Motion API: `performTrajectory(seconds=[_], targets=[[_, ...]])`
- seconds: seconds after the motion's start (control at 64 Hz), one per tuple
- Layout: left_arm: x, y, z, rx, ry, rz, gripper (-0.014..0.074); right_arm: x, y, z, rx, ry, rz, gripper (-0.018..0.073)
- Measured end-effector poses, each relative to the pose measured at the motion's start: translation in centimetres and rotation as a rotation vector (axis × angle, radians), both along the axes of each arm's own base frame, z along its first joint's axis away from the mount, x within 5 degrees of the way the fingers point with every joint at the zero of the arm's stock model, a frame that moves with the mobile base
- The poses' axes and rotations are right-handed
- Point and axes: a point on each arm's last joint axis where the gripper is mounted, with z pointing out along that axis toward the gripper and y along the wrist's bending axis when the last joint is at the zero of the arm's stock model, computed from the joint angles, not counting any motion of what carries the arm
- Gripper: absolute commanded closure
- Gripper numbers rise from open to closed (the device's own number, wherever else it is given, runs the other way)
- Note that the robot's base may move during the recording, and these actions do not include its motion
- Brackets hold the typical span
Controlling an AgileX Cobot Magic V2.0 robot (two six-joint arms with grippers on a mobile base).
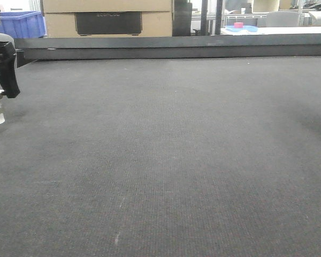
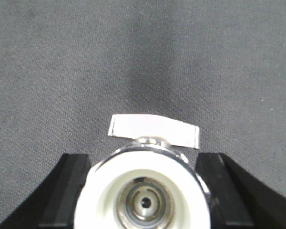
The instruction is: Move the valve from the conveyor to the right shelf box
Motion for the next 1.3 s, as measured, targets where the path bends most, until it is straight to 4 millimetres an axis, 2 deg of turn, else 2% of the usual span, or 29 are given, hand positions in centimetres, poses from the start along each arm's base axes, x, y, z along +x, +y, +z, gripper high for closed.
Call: performTrajectory(seconds=[0.235, 0.328, 0.375, 0.469, 0.61, 0.813, 0.985, 1.126, 1.298], targets=[[0.0, 0.0, 0.0, 0.004, -0.001, -0.010, -0.0001, 0.0, 0.0, 0.0, 0.000, 0.000, 0.000, 0.0712], [0.0, 0.0, 0.0, 0.006, 0.001, -0.011, 0.0043, 0.0, 0.0, 0.0, 0.000, 0.000, 0.000, 0.0712], [0.0, 0.0, 0.0, 0.006, 0.001, -0.011, 0.0112, 0.0, 0.0, 0.0, 0.000, 0.000, 0.000, 0.0712], [-0.1, 0.0, 0.0, 0.005, 0.007, -0.011, 0.0316, 0.0, 0.0, 0.0, 0.000, 0.000, 0.000, 0.0712], [-0.1, 0.0, 0.0, 0.005, 0.015, -0.016, 0.0706, 0.0, 0.0, 0.0, 0.000, 0.000, 0.000, 0.0712], [-0.3, 0.0, 0.0, 0.005, 0.030, -0.018, 0.0708, 0.1, 0.0, 0.0, 0.001, -0.007, -0.001, 0.0712], [-1.4, -0.1, 1.5, 0.003, 0.070, -0.027, 0.0708, 0.1, 0.0, 0.1, 0.001, -0.013, -0.001, 0.0712], [-3.3, -0.3, 6.1, 0.014, -0.024, -0.027, 0.0708, 0.0, 0.0, 0.2, 0.001, -0.009, 0.000, 0.0712], [-7.0, -1.1, 12.7, 0.026, -0.180, -0.020, 0.0708, 0.1, 0.0, 2.0, 0.004, -0.049, 0.002, 0.0712]])
